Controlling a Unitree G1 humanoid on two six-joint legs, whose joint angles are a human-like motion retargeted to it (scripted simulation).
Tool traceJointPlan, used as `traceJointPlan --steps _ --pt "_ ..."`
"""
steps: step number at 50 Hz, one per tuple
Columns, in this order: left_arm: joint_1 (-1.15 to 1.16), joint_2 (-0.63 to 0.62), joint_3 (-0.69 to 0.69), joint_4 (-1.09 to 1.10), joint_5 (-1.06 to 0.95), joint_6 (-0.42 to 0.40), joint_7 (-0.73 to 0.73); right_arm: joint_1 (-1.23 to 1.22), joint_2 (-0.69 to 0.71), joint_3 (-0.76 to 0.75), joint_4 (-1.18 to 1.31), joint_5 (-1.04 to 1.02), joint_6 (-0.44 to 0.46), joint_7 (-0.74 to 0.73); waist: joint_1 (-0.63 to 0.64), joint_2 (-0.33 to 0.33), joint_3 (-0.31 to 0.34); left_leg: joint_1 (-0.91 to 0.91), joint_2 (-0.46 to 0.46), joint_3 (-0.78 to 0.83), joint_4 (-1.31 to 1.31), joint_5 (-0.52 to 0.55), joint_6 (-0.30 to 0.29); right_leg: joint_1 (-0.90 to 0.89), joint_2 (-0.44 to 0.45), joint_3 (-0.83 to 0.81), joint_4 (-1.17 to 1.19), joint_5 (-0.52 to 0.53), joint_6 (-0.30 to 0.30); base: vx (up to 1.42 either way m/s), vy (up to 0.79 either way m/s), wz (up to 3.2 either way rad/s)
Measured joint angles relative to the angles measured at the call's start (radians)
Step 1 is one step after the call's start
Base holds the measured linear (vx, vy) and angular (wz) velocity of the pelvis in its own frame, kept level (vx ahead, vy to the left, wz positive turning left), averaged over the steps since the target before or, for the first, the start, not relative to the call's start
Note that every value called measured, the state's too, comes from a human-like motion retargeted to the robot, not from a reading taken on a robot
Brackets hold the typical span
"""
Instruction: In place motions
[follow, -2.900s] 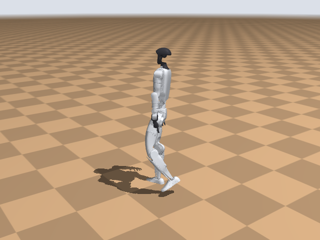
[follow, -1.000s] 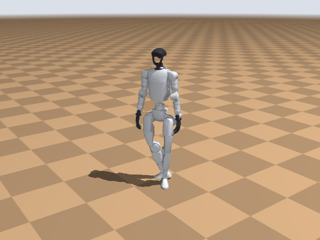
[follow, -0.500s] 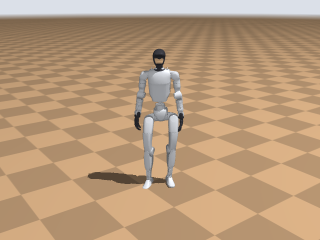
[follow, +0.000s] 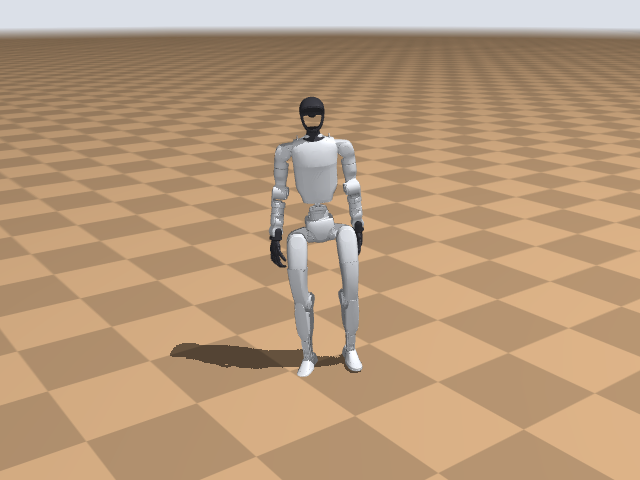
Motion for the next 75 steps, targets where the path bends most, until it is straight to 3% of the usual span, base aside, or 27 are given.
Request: traceJointPlan --steps 3,5,7,10,12,13,15,18,23,28,33,37,40,43,47,53,56,62,65,69,75 --pt "-0.008 -0.01 -0.004 -0.003 -0.005 0.001 0.009 -0.007 -0.004 -0.005 0.008 0.002 0.003 -0.009 0.006 -0.006 0.004 0.007 0.011 0.038 0.047 0.011 0.0 -0.03 -0.019 0.08 0.023 0.022 0.018 -0.04 0.07 -1.36" --pt "-0.018 -0.014 -0.013 -0.011 0.0 0.003 0.014 -0.014 -0.009 -0.006 0.016 0.01 0.003 -0.014 0.016 -0.013 0.009 0.003 0.002 0.022 0.074 0.014 0.034 -0.059 -0.031 0.157 0.039 0.035 0.03 -0.07 0.1 -1.8" --pt "-0.025 -0.015 -0.026 -0.023 0.008 0.002 0.02 -0.02 -0.015 -0.002 0.024 0.014 0.004 -0.021 0.057 -0.029 0.017 -0.004 -0.046 -0.073 0.084 -0.01 0.078 -0.089 -0.031 0.269 0.052 0.052 0.036 -0.03 0.11 -2.58" --pt "-0.035 -0.009 -0.04 -0.037 0.011 -0.002 0.028 -0.023 -0.02 0.009 0.029 0.011 0.006 -0.028 0.13 -0.036 0.045 0.013 -0.149 -0.345 0.049 -0.025 0.032 -0.119 0.008 0.433 0.068 0.081 0.032 -0.02 0.12 -2.93" --pt "-0.06 -0.002 -0.048 -0.04 0.006 -0.004 0.029 -0.039 -0.024 0.003 0.024 0.004 0.006 -0.027 0.186 -0.043 0.077 0.049 -0.184 -0.42 -0.003 -0.014 0.036 -0.151 0.047 0.576 0.083 0.113 0.038 -0.11 0.13 -3.26" --pt "-0.068 0.002 -0.048 -0.042 0.004 -0.006 0.029 -0.045 -0.024 -0.002 0.018 0.001 0.002 -0.025 0.185 -0.046 0.085 0.054 -0.184 -0.389 -0.003 -0.044 0.055 -0.163 0.056 0.617 0.082 0.128 0.043 -0.12 0.14 -2.37" --pt "-0.073 0.006 -0.048 -0.044 -0.008 -0.013 0.028 -0.058 -0.027 -0.002 0.001 -0.005 -0.005 -0.013 0.129 -0.051 0.094 0.073 -0.179 -0.245 -0.035 -0.077 0.148 -0.179 0.062 0.658 0.075 0.151 0.041 -0.14 0.16 -1.46" --pt "-0.081 0.027 -0.04 -0.038 -0.037 -0.016 -0.001 -0.098 -0.01 0.046 -0.025 0.004 -0.007 -0.01 0.017 -0.034 0.126 0.094 -0.144 -0.168 -0.066 -0.09 0.165 -0.201 0.091 0.656 0.07 0.142 -0.008 -0.32 0.11 -2.03" --pt "-0.072 0.091 -0.036 -0.029 0.011 -0.005 -0.01 -0.151 0.029 0.12 0.014 0.081 -0.014 -0.031 -0.098 -0.013 0.134 0.099 -0.062 0.054 -0.083 -0.124 0.167 -0.288 0.047 0.351 0.102 0.021 -0.136 -0.47 0.12 -2.73" --pt "-0.018 0.109 -0.022 -0.004 0.03 -0.007 0.014 -0.12 0.02 0.104 0.043 0.065 -0.008 -0.021 -0.103 -0.003 0.089 0.13 -0.018 0.302 -0.103 -0.164 0.172 -0.296 -0.015 -0.047 0.11 -0.066 -0.156 -0.27 0.01 -2.73" --pt "0.002 0.103 -0.008 0.023 0.016 0.004 0.005 -0.121 -0.019 0.046 0.09 0.078 -0.001 -0.043 -0.108 0.02 0.047 0.192 0.019 0.627 -0.145 -0.207 0.137 -0.272 -0.047 -0.289 0.167 -0.147 -0.196 -0.35 0.01 -3.26" --pt "-0.002 0.086 -0.008 0.015 0.032 0.006 0.023 -0.118 -0.047 -0.023 0.105 0.126 0.004 -0.053 -0.122 0.06 0.007 0.209 0.04 0.794 -0.16 -0.226 0.099 -0.2 -0.076 -0.61 0.158 -0.207 -0.16 -0.27 -0.06 -2.64" --pt "-0.026 0.069 -0.009 -0.007 0.032 0.009 0.023 -0.109 -0.069 -0.097 0.115 0.21 0.006 -0.062 -0.106 0.094 -0.032 0.219 0.048 0.912 -0.171 -0.237 0.057 -0.143 -0.074 -0.906 0.117 -0.185 -0.12 -0.14 -0.07 -2.73" --pt "-0.045 0.062 -0.017 -0.049 0.02 0.007 0.029 -0.1 -0.079 -0.156 0.137 0.292 0.011 -0.074 -0.083 0.101 -0.053 0.24 0.029 0.987 -0.184 -0.241 0.018 -0.133 -0.046 -0.975 0.083 -0.113 -0.115 -0.13 -0.2 -2.24" --pt "-0.063 0.06 -0.034 -0.1 -0.001 0.004 0.041 -0.093 -0.077 -0.208 0.183 0.362 0.024 -0.096 -0.098 0.124 -0.064 0.273 0.035 1.046 -0.181 -0.228 -0.024 -0.174 -0.03 -0.831 0.115 -0.123 -0.195 -0.05 -0.3 -1.5" --pt "-0.105 0.031 -0.064 -0.139 -0.014 0.008 0.035 -0.049 -0.059 -0.227 0.207 0.364 0.047 -0.092 -0.127 0.14 -0.071 0.346 0.029 1.005 -0.154 -0.125 0.007 -0.16 -0.029 -0.722 0.156 -0.18 -0.182 0.08 -0.24 -0.87" --pt "-0.096 0.014 -0.069 -0.176 -0.003 -0.003 0.026 -0.03 -0.042 -0.209 0.205 0.32 0.058 -0.098 -0.114 0.119 -0.094 0.368 0.012 0.972 -0.106 -0.023 0.067 -0.159 -0.04 -0.652 0.151 -0.188 -0.173 0.19 -0.22 -1.31" --pt "-0.077 -0.006 -0.093 -0.198 0.014 -0.013 0.035 -0.045 -0.02 -0.145 0.19 0.232 0.084 -0.07 -0.065 0.025 -0.096 0.403 -0.021 0.884 0.061 0.191 0.255 -0.133 -0.102 -0.503 0.119 -0.169 -0.171 0.16 -0.2 -1.48" --pt "-0.07 -0.011 -0.088 -0.189 0.012 -0.012 0.021 -0.075 -0.011 -0.1 0.15 0.17 0.091 -0.034 -0.027 -0.031 -0.075 0.346 0.03 0.785 0.29 0.243 0.307 -0.118 -0.137 -0.396 0.095 -0.144 -0.176 0.17 -0.13 -1.92" --pt "-0.067 -0.015 -0.077 -0.168 0.007 -0.012 0.02 -0.114 0.004 -0.046 0.068 0.124 0.081 0.018 -0.007 -0.035 -0.042 0.175 0.071 0.564 0.492 0.176 0.249 -0.095 -0.112 -0.316 0.043 -0.099 -0.19 0.1 -0.07 -1.58" --pt "-0.059 -0.017 -0.075 -0.14 0.008 -0.009 0.018 -0.151 0.013 -0.003 -0.03 0.09 0.048 0.073 -0.017 -0.034 -0.013 0.029 0.101 0.458 0.451 -0.021 0.272 -0.06 -0.095 -0.275 -0.018 -0.041 -0.193 0.1 -0.02 -0.98"
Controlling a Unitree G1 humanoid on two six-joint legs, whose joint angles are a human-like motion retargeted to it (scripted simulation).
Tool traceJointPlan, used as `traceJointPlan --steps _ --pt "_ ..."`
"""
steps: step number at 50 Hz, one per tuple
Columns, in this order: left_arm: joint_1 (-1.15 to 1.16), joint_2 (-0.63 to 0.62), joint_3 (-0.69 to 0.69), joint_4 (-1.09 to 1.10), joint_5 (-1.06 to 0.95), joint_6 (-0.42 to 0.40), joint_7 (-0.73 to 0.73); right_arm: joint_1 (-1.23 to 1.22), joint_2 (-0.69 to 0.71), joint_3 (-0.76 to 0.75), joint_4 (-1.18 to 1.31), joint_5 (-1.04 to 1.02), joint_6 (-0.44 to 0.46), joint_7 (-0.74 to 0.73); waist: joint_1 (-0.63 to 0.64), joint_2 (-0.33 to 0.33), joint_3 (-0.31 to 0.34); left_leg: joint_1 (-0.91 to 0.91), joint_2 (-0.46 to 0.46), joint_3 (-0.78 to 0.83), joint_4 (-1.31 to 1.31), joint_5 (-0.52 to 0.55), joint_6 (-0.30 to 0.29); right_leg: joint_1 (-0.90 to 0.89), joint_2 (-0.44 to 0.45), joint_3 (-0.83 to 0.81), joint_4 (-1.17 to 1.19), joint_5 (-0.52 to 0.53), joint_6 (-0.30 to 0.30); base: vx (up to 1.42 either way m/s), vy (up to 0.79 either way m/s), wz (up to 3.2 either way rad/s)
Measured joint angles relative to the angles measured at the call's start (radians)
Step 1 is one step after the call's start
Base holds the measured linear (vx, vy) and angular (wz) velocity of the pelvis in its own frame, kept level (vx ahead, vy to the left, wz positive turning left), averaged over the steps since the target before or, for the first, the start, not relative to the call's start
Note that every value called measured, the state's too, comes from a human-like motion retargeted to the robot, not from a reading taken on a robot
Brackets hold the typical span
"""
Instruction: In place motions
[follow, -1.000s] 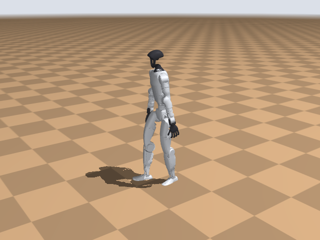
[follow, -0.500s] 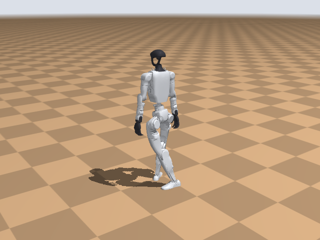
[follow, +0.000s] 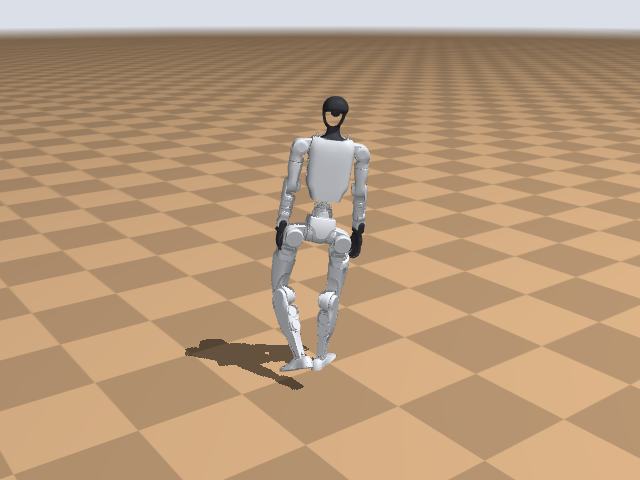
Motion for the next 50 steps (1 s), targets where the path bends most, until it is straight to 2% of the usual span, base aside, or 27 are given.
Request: traceJointPlan --steps 5,7,8,9,10,12,14,18,24,30,43,50 --pt "0.011 -0.006 0.001 0.019 0.004 0.002 0.002 0.013 -0.01 -0.011 0.0 0.001 -0.009 -0.008 0.013 0.044 0.012 -0.062 -0.053 -0.15 -0.284 -0.041 -0.08 0.047 0.074 0.017 -0.046 0.022 0.003 0.19 0.03 -0.9" --pt "0.018 -0.007 0.002 0.025 0.005 0.002 0.004 0.026 -0.017 -0.02 0.023 0.008 -0.006 -0.014 0.023 0.063 0.02 -0.044 -0.066 -0.167 -0.426 0.009 -0.117 0.072 0.107 0.046 -0.044 0.013 0.005 0.31 0.04 -0.87" --pt "0.024 -0.009 0.003 0.027 0.005 0.001 0.006 0.035 -0.023 -0.027 0.041 0.011 -0.003 -0.019 0.026 0.067 0.025 -0.029 -0.078 -0.155 -0.504 0.097 -0.111 0.087 0.118 0.073 -0.038 0.006 0.008 0.4 0.06 -0.64" --pt "0.035 -0.012 0.001 0.03 0.007 0.0 0.006 0.046 -0.031 -0.034 0.062 0.011 -0.001 -0.027 0.018 0.073 0.021 -0.003 -0.1 -0.188 -0.558 0.127 -0.103 0.102 0.125 0.09 -0.033 -0.001 0.013 0.49 0.1 -0.32" --pt "0.048 -0.014 -0.002 0.033 0.008 -0.002 0.005 0.06 -0.04 -0.041 0.084 0.008 0.002 -0.035 0.004 0.08 0.013 0.028 -0.127 -0.244 -0.599 0.128 -0.094 0.115 0.13 0.103 -0.027 -0.008 0.019 0.55 0.11 -0.3" --pt "0.064 -0.019 0.02 0.048 0.015 0.0 -0.009 0.074 -0.054 -0.043 0.13 -0.013 0.015 -0.056 -0.015 0.087 -0.001 0.052 -0.098 -0.117 -0.611 0.145 -0.099 0.133 0.135 0.132 -0.019 -0.014 0.027 0.45 0.09 -0.68" --pt "0.052 -0.017 0.04 0.073 0.027 0.008 -0.014 0.077 -0.057 -0.057 0.182 0.001 0.034 -0.1 -0.042 0.101 -0.015 0.085 -0.119 -0.104 -0.669 0.148 -0.089 0.128 0.151 0.135 -0.005 -0.027 0.031 0.22 0.07 -0.26" --pt "0.039 0.001 0.028 0.072 0.035 0.006 -0.01 0.088 -0.092 -0.106 0.28 0.095 0.037 -0.14 -0.046 0.094 -0.013 0.107 -0.121 -0.09 -0.66 0.119 -0.088 0.144 0.144 0.151 0.004 -0.029 0.046 0.19 0.03 -0.24" --pt "0.037 0.015 0.048 0.049 0.011 0.0 0.008 0.147 -0.086 -0.144 0.283 0.128 0.048 -0.156 -0.002 0.076 -0.061 0.123 -0.143 -0.05 -0.675 0.082 -0.085 0.139 0.14 0.172 -0.008 -0.02 0.061 0.21 0.02 -0.35" --pt "0.017 0.009 0.086 0.061 -0.041 -0.002 -0.004 0.141 -0.05 -0.094 0.219 0.046 0.047 -0.124 -0.032 0.078 -0.062 0.13 -0.156 -0.044 -0.679 0.057 -0.078 0.138 0.134 0.182 -0.005 -0.017 0.076 0.08 0.04 -0.09" --pt "0.019 0.004 0.071 0.053 0.018 -0.011 -0.012 0.103 0.046 0.015 0.102 0.002 0.022 -0.063 -0.028 0.071 -0.049 0.112 -0.159 -0.068 -0.671 0.031 -0.084 0.107 0.106 0.195 0.07 -0.031 0.106 0.06 0.03 0.02" --pt "0.017 0.017 0.078 0.048 0.023 -0.013 -0.015 0.098 0.034 0.034 0.084 -0.016 0.002 -0.065 -0.043 0.076 -0.018 0.071 -0.129 -0.178 -0.645 0.049 -0.094 0.065 0.119 0.339 0.208 -0.062 0.068 -0.01 -0.01 0.73"
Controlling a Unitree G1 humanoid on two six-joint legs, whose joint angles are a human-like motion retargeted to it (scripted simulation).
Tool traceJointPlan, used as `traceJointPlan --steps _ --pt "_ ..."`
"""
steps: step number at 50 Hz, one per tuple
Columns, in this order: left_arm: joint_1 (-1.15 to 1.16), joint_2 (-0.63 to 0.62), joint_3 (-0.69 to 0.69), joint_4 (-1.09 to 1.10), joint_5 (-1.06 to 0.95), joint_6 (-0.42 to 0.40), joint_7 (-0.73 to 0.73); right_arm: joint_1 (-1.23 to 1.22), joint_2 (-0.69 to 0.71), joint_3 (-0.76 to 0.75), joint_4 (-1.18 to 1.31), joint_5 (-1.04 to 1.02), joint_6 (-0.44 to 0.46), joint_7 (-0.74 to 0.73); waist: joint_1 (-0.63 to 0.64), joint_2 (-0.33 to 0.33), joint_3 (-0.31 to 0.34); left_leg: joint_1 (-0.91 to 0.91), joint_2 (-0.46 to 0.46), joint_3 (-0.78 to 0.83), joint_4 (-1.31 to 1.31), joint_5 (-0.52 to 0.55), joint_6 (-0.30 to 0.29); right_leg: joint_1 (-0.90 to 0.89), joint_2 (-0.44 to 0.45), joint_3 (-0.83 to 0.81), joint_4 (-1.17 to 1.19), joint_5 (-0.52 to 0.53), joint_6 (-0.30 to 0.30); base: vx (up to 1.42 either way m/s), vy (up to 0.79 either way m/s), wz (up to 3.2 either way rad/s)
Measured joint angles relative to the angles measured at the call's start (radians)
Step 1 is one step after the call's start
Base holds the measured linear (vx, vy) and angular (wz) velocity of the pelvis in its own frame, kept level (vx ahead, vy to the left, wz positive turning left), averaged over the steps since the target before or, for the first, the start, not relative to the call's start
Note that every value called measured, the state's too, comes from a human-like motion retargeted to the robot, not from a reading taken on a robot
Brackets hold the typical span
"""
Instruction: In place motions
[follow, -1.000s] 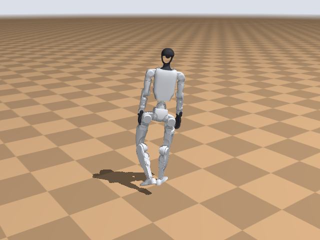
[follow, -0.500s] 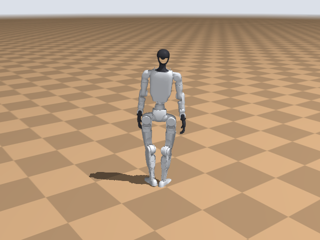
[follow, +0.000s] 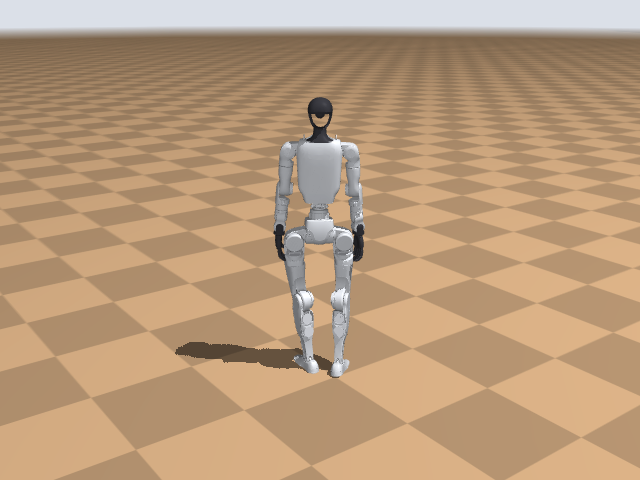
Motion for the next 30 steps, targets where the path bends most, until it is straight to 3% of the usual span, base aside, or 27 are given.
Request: traceJointPlan --steps 5,10,13,16,20,24,27,30 --pt "-0.002 0.014 0.004 -0.009 0.012 -0.002 0.001 0.02 -0.021 -0.032 0.029 0.02 0.002 -0.023 -0.042 0.0 0.016 -0.05 -0.001 -0.169 0.03 0.029 -0.007 -0.022 0.045 0.307 0.05 0.004 0.0 -0.02 -0.03 1.71" --pt "-0.02 0.022 -0.006 -0.025 0.008 -0.002 -0.005 0.051 -0.038 -0.078 0.058 0.065 0.007 -0.053 -0.046 -0.012 0.022 -0.125 -0.044 -0.357 0.045 0.086 -0.023 -0.018 0.042 0.469 0.031 -0.002 0.074 -0.01 -0.02 1.96" --pt "-0.043 0.028 -0.013 -0.047 0.002 -0.002 -0.009 0.052 -0.048 -0.082 0.078 0.085 0.01 -0.061 -0.011 -0.012 0.048 -0.156 -0.064 -0.448 0.037 0.126 -0.044 -0.008 0.032 0.395 0.024 -0.036 0.082 -0.13 0.01 1.78" --pt "-0.068 0.032 -0.032 -0.093 -0.012 -0.007 -0.017 0.043 -0.054 -0.07 0.086 0.071 0.02 -0.069 0.049 -0.013 0.09 -0.193 -0.086 -0.514 0.039 0.147 -0.071 0.018 0.024 0.218 -0.028 -0.058 0.036 -0.23 0.03 2.02" --pt "-0.098 0.027 -0.069 -0.134 -0.019 -0.018 -0.007 0.044 -0.065 -0.05 0.061 0.021 0.024 -0.062 0.136 0.005 0.126 -0.255 -0.077 -0.5 0.036 0.081 -0.076 0.038 0.006 0.017 -0.08 -0.049 0.052 -0.27 0.1 2.39" --pt "-0.08 0.011 -0.069 -0.127 -0.044 -0.029 -0.004 0.039 -0.079 -0.028 0.046 -0.016 0.028 -0.068 0.172 -0.013 0.135 -0.284 -0.033 -0.268 0.011 -0.045 -0.091 0.08 -0.01 -0.186 -0.116 -0.066 0.051 -0.12 0.16 2.73" --pt "-0.065 0.01 -0.06 -0.115 -0.056 -0.022 -0.021 0.037 -0.084 -0.02 0.03 -0.027 0.021 -0.063 0.161 -0.021 0.127 -0.288 0.029 0.029 0.014 -0.101 -0.141 0.098 -0.021 -0.325 -0.131 -0.083 0.061 -0.07 0.15 2.94" --pt "-0.048 0.006 -0.037 -0.092 -0.051 -0.015 -0.007 0.05 -0.093 -0.012 0.009 -0.046 0.007 -0.044 0.162 -0.04 0.11 -0.258 0.091 0.384 0.053 -0.091 -0.177 0.124 -0.021 -0.481 -0.166 -0.099 0.07 -0.01 0.16 3.32"
